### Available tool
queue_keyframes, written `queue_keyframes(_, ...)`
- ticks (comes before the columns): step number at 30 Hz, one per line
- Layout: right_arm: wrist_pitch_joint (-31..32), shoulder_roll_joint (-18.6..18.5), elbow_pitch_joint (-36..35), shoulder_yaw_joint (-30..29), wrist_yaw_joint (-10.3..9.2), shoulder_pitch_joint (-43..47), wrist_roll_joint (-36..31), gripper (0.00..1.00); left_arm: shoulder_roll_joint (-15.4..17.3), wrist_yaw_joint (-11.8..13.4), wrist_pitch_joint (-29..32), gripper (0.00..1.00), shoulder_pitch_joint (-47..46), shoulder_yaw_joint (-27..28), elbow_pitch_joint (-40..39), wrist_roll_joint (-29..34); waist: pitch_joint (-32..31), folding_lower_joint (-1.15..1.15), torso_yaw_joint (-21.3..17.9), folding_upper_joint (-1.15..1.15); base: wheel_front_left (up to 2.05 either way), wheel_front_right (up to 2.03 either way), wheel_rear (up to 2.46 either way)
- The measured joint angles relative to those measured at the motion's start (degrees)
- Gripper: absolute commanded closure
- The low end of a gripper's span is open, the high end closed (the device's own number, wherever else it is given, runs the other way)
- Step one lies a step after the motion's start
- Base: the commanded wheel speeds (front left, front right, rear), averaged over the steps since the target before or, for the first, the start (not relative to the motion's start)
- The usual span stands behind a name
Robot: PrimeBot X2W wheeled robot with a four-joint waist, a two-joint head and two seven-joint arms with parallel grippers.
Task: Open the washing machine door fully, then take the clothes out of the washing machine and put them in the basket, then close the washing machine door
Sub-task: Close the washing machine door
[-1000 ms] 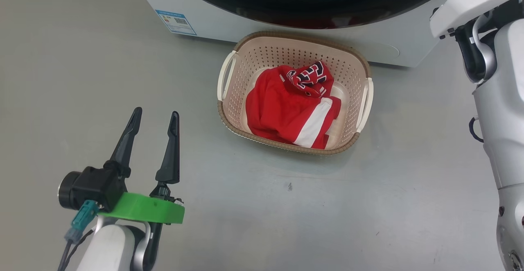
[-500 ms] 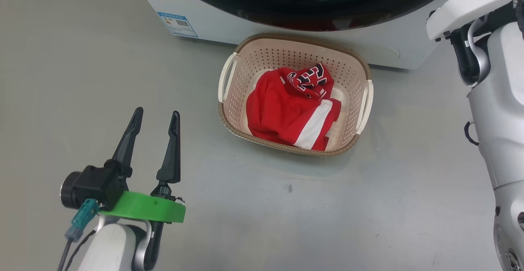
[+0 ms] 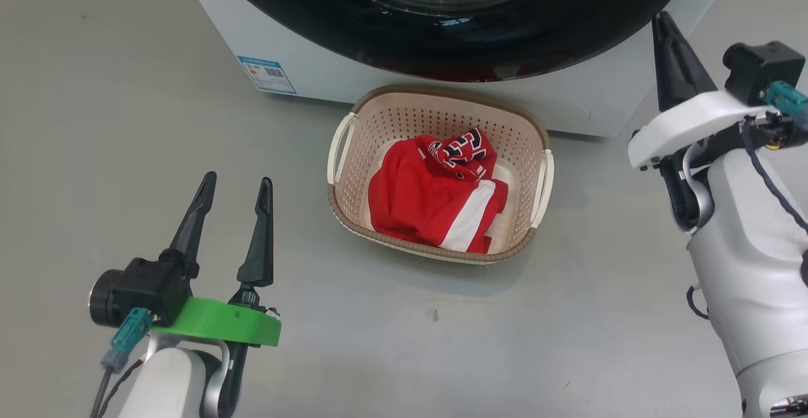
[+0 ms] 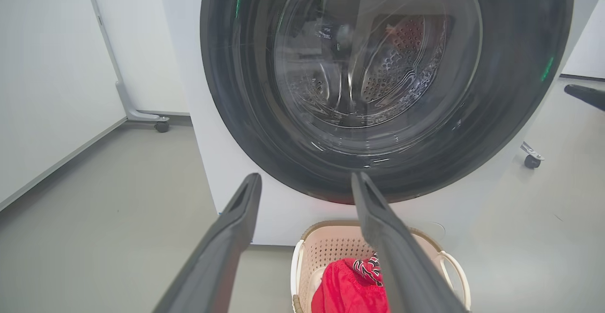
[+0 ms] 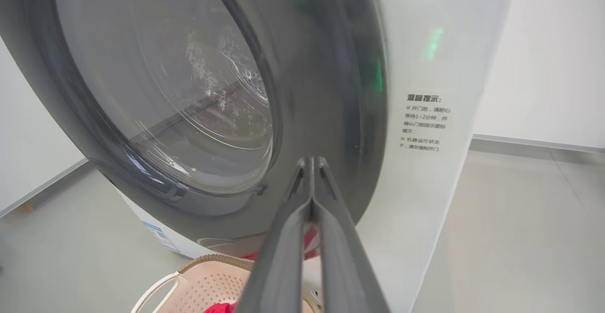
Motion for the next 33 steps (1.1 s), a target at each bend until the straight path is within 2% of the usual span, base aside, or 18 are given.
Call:
queue_keyframes(6, -0.45, 0.04, -1.72, -0.16, 0.01, 5.11, 0.07, 0.99, 0.14, -0.43, 0.0, 0.0, 0.42, 0.38, 0.33, 1.24, -2.56, 0.0, -1.17, 0.0, 0.0, 0.0, 0.0)
queue_keyframes(8, -0.52, 0.42, -2.4, -0.18, 0.01, 6.87, 0.09, 0.64, 0.3, -0.49, 0.0, 0.0, 0.9, 0.47, 0.54, 1.46, -3.45, 0.0, -1.66, 0.0, 0.0, 0.0, 0.0)
queue_keyframes(10, -0.52, 0.75, -2.94, -0.38, 0.01, 8.8, 0.09, 0.0, 0.43, -0.89, 0.0, 0.0, 1.58, 0.38, 1.05, 1.47, -4.36, 0.0, -2.15, 0.0, 0.0, 0.0, 0.0)
queue_keyframes(17, -0.53, 1.69, -8.08, -2.12, -0.16, 13.99, 0.09, 0.0, 1.14, -1.04, 0.0, 0.0, 3.36, 0.35, 2.07, 1.88, -7.63, 0.0, -4.11, 0.0, 0.0, 0.0, 0.0)
queue_keyframes(23, -0.52, 2.05, -11.35, -3.42, -1.93, 20.43, -0.14, 0.0, 1.6, -1.38, 0.0, 0.0, 5.34, 0.31, 2.72, 1.91, -10.56, 0.0, -5.84, 0.0, 0.0, 0.0, 0.0)
queue_keyframes(33, -0.52, 3.59, -16.35, -3.69, -3.12, 30.88, -1.1, 0.0, 1.96, -1.54, 0.0, 0.0, 8.42, 0.31, 3.7, 1.9, -14.67, 0.0, -8.94, 0.0, 0.0, 0.0, 0.0)
